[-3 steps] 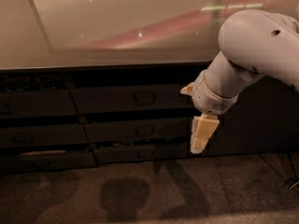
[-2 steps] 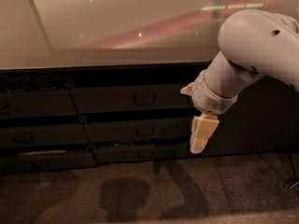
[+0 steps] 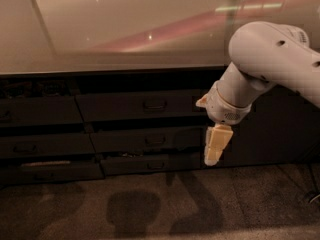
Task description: Open top drawer
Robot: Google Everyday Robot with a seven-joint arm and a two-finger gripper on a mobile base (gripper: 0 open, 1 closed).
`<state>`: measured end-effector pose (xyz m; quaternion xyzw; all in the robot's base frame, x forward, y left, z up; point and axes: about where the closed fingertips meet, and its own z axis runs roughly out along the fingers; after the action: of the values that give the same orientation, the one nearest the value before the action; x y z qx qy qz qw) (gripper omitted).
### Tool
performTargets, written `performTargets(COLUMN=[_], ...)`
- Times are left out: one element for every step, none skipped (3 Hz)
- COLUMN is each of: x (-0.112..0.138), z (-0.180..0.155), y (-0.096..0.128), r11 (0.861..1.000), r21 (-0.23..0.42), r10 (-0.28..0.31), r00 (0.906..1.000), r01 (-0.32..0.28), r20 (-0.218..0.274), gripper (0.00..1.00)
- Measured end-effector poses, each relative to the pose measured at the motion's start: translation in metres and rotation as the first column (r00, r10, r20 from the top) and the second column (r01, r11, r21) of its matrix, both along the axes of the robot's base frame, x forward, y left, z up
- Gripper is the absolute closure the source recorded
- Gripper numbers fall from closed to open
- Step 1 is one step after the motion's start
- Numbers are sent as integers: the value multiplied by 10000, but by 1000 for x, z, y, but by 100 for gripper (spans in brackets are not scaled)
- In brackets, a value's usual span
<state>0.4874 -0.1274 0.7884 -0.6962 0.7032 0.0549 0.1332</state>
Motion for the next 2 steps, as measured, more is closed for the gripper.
performTargets(x=[17,41], z=[-22,-41], y=[-12,-25], r11=[9996,9978], r21=[56,206], r10=[-286,-598], r00=[9986,9923], r01=[289,623], r20=[-443,-1086], gripper=[0,0])
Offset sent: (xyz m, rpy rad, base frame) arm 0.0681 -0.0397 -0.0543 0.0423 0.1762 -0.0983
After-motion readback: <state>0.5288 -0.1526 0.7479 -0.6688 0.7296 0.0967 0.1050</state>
